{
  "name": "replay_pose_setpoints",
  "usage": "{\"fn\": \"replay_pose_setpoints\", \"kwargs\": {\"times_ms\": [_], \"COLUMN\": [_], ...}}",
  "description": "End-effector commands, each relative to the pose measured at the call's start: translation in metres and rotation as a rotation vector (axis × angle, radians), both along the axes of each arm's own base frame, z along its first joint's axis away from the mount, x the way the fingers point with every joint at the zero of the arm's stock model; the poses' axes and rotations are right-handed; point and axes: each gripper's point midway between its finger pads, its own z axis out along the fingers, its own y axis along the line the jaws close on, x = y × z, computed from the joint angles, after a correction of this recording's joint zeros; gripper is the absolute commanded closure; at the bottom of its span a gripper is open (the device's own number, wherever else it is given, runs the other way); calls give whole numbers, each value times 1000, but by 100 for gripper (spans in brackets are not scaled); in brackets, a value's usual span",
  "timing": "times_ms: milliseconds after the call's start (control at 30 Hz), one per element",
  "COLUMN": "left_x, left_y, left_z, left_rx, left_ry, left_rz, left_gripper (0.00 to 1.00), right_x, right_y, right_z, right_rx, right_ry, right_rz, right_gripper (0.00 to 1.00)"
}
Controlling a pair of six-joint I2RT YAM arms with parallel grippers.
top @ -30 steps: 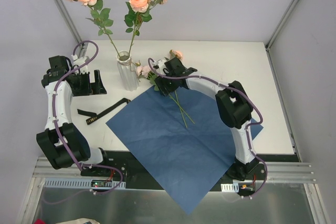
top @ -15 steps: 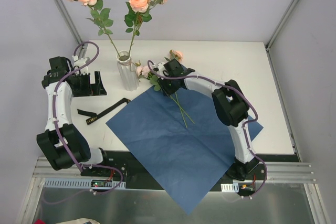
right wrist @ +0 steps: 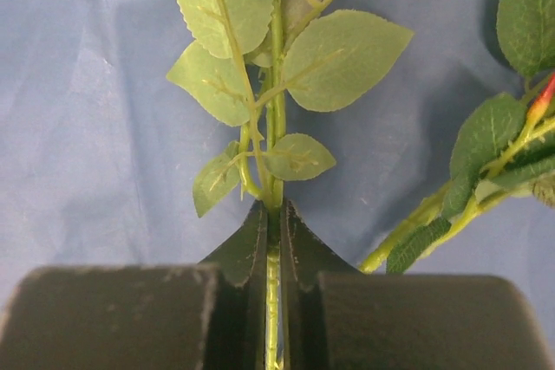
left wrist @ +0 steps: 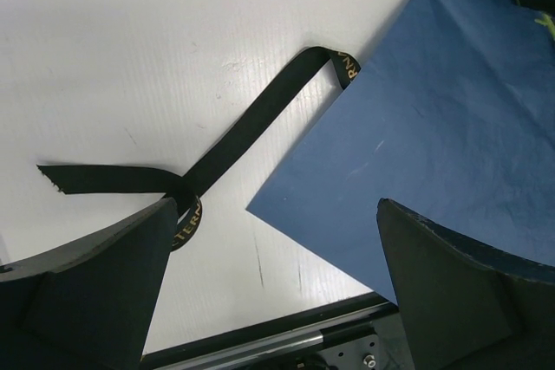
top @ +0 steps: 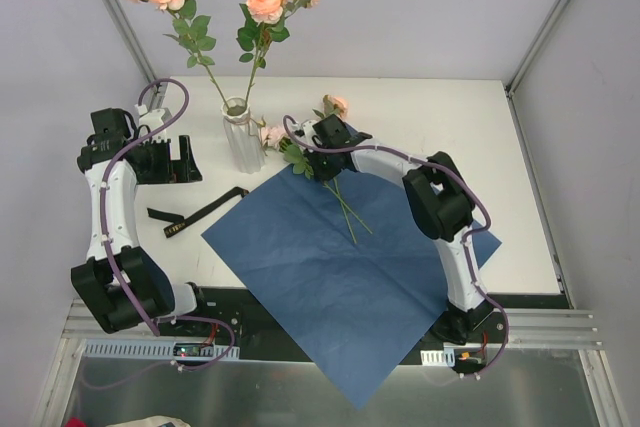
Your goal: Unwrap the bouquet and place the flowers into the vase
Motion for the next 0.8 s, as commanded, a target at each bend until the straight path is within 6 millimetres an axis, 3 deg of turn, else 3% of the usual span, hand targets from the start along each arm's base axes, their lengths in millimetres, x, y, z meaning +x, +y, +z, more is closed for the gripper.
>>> {"fn": "replay_pose_setpoints", "kwargs": {"times_ms": [0,67,100,167,200,267,300,467,567,600,633,767], "left_x": [-7,-6,-6,-6,-6,-6,-6,-6,-5,-5,-5,-6], "left_y": [2,2,3,2,2,3,3,2,1,1,1,0], "left_z": [3,3,3,5,6,7,9,13,14,15,16,16], "left_rx": [25,27,27,25,24,29,32,30,23,22,22,18], "left_ry": [-7,-9,-8,-10,-12,-14,-20,-26,-28,-28,-31,-30], "left_rz": [-6,-6,-3,-3,-4,0,0,1,5,2,5,3], "left_gripper": [1,1,1,1,1,1,1,1,1,1,1,1], "right_x": [8,5,8,6,6,2,2,-7,-11,-14,-16,-34], "right_y": [0,-7,-9,-17,-24,-32,-40,-71,-99,-110,-115,-130], "right_z": [66,80,110,126,150,163,185,236,284,317,330,422], "right_rx": [117,139,189,224,257,282,315,421,524,603,637,858], "right_ry": [-113,-134,-186,-204,-240,-255,-297,-404,-537,-611,-644,-812], "right_rz": [-70,-94,-109,-139,-158,-187,-207,-327,-437,-490,-505,-519], "right_gripper": [99,99,99,99,99,99,99,99,99,99,99,99]}}
